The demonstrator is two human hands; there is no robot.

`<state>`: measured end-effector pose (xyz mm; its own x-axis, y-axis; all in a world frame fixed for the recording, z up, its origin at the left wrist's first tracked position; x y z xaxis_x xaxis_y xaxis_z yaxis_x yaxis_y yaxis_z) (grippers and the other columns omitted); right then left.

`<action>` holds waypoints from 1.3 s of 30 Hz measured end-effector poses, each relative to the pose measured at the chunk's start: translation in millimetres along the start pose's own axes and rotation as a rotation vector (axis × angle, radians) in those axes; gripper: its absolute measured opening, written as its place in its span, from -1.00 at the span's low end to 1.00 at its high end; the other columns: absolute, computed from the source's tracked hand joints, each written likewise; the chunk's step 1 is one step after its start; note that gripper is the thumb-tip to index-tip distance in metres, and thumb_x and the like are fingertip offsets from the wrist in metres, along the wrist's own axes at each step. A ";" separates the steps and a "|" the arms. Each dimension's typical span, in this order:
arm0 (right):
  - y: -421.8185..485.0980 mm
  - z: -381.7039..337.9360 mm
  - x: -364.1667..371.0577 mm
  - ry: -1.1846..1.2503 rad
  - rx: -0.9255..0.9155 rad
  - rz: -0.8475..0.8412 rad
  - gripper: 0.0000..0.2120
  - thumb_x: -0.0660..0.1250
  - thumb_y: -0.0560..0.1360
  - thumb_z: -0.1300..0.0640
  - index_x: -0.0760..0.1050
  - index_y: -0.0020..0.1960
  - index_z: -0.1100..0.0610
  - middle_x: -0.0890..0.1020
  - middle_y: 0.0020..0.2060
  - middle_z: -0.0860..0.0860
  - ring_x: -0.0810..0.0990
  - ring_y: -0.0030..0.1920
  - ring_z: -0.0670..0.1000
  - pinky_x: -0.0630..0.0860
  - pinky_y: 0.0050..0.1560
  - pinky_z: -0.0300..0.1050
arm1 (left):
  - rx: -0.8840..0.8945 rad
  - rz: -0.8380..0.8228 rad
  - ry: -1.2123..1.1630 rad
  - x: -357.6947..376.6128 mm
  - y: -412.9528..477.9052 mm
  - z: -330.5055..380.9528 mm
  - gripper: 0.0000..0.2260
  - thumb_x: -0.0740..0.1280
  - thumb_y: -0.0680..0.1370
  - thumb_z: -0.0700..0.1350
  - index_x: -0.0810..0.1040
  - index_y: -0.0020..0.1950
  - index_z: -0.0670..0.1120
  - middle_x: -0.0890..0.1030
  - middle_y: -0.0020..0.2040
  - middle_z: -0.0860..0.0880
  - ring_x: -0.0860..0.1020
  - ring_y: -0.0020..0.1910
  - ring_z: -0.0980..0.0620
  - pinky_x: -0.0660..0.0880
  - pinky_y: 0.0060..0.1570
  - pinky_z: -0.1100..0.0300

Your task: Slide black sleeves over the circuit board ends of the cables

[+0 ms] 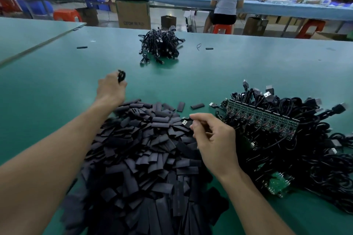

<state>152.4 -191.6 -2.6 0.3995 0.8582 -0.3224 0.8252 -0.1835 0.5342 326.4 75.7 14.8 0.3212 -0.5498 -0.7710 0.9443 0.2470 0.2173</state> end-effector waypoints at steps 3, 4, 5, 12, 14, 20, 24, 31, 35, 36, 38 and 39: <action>0.1 -0.1 1.5 -0.024 -0.011 -0.010 -0.85 0.34 0.56 0.20 0.66 0.03 0.04 0.63 -0.22 -0.24 0.64 -0.17 -0.15 0.57 -0.18 -0.28 | -0.111 -0.055 0.074 14.6 10.9 -30.9 -0.76 0.29 0.63 -0.14 0.56 0.18 -0.28 0.57 0.18 -0.38 0.48 0.22 -0.34 0.42 0.18 -0.05; 0.0 0.4 1.6 -0.027 -0.005 -0.014 -0.84 0.35 0.57 0.23 0.66 0.03 0.04 0.64 -0.21 -0.23 0.64 -0.16 -0.15 0.56 -0.18 -0.29 | -0.134 -0.083 0.098 18.8 12.0 -36.3 -0.75 0.32 0.61 -0.13 0.56 0.19 -0.28 0.57 0.20 -0.37 0.48 0.24 -0.33 0.42 0.20 -0.05; 0.2 0.9 1.6 -0.027 0.000 -0.016 -0.84 0.35 0.56 0.24 0.66 0.03 0.05 0.64 -0.22 -0.23 0.64 -0.16 -0.15 0.57 -0.17 -0.29 | -0.146 -0.107 0.126 21.8 11.8 -38.0 -0.73 0.33 0.60 -0.12 0.56 0.21 -0.27 0.56 0.22 -0.36 0.48 0.26 -0.32 0.43 0.23 -0.06; 2.0 5.6 6.6 -0.045 0.015 -0.051 -0.84 0.37 0.54 0.25 0.68 -0.02 0.05 0.63 -0.27 -0.25 0.62 -0.21 -0.20 0.47 -0.19 -0.42 | 0.319 -0.093 -0.075 17.7 -41.5 72.6 -0.66 0.32 0.63 -0.02 0.53 0.38 -0.09 0.53 0.35 -0.13 0.50 0.32 -0.09 0.40 0.37 -0.02; 2.1 6.6 6.3 -0.033 0.034 -0.049 -0.84 0.36 0.52 0.27 0.68 -0.04 0.06 0.64 -0.29 -0.21 0.61 -0.24 -0.19 0.47 -0.21 -0.39 | 0.456 -0.357 -0.416 31.2 -81.3 121.5 -0.71 0.34 0.63 -0.07 0.56 0.33 -0.12 0.64 0.14 -0.04 0.59 0.12 0.10 0.50 0.25 0.15; 3.1 5.3 1.4 -0.019 0.054 -0.021 -0.66 0.38 0.44 0.34 0.44 -0.32 -0.05 0.53 -0.48 -0.25 0.45 -0.48 -0.20 0.23 -0.45 -0.43 | 0.584 -0.750 -0.669 63.4 -151.4 182.4 -0.84 0.39 0.60 -0.20 0.61 0.17 -0.17 0.66 -0.04 -0.03 0.60 -0.08 0.17 0.51 0.06 0.32; 1.9 -3.9 0.2 -0.069 -0.040 0.022 -0.61 0.38 0.42 0.41 0.39 -0.32 -0.05 0.40 -0.54 -0.19 0.37 -0.50 -0.19 0.18 -0.44 -0.45 | 0.545 -0.658 -0.722 56.6 -145.6 173.3 -0.95 0.40 0.57 -0.28 0.63 0.00 -0.26 0.69 -0.12 -0.21 0.61 -0.14 0.03 0.58 0.06 0.07; -1.4 -45.6 -19.9 -0.203 -0.349 0.246 -0.73 0.27 0.57 0.30 0.57 0.25 0.22 0.61 0.15 0.02 0.67 0.00 0.06 0.61 0.08 -0.09 | 0.492 -0.465 -0.686 32.7 -121.7 129.6 -0.90 0.45 0.55 -0.20 0.63 -0.12 -0.01 0.67 -0.27 0.00 0.58 -0.34 0.18 0.53 -0.26 0.31; 5.2 -37.9 -15.8 -0.298 -0.170 0.125 -0.62 0.28 0.62 0.18 0.44 0.43 0.05 0.48 0.35 -0.04 0.57 0.20 0.01 0.58 0.11 0.10 | 0.491 -0.551 -0.745 29.3 -125.4 115.2 -0.89 0.45 0.54 -0.22 0.65 -0.10 -0.02 0.69 -0.23 -0.03 0.61 -0.23 0.06 0.61 -0.08 0.06; 5.3 -36.9 -14.9 -0.334 -0.169 0.103 -0.65 0.30 0.62 0.16 0.48 0.40 0.04 0.51 0.29 -0.04 0.53 0.17 -0.09 0.57 0.09 0.03 | 0.501 -0.577 -0.768 29.7 -127.5 115.5 -0.90 0.44 0.54 -0.24 0.65 -0.10 -0.04 0.69 -0.21 -0.04 0.61 -0.21 0.06 0.60 -0.06 0.08; 6.6 -35.3 -16.3 -0.332 -0.163 0.084 -0.71 0.32 0.62 0.09 0.55 0.33 0.03 0.49 0.16 -0.10 0.50 0.02 -0.19 0.54 -0.02 -0.07 | 0.497 -0.615 -0.800 31.3 -131.0 115.9 -0.93 0.44 0.53 -0.24 0.63 -0.11 -0.08 0.67 -0.24 0.02 0.59 -0.23 0.12 0.55 -0.11 0.20; 7.9 -34.0 -16.8 -0.309 -0.144 0.070 -0.74 0.30 0.62 0.04 0.55 0.29 0.00 0.45 0.12 -0.14 0.53 -0.05 -0.17 0.55 -0.05 -0.06 | 0.478 -0.629 -0.817 32.8 -132.0 114.7 -0.92 0.44 0.53 -0.24 0.62 -0.13 -0.10 0.64 -0.27 0.05 0.56 -0.27 0.15 0.52 -0.17 0.28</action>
<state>138.6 -191.2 33.6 0.5736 0.6561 -0.4904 0.7353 -0.1484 0.6613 220.4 -66.4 29.5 -0.4347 -0.8678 -0.2408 0.8283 -0.4902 0.2713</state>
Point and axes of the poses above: each hand's wrist, its own y-axis towards the middle knuckle, its own x-axis out of the palm, z = x × y, the point moved 7 cm from there along y, towards the middle knuckle
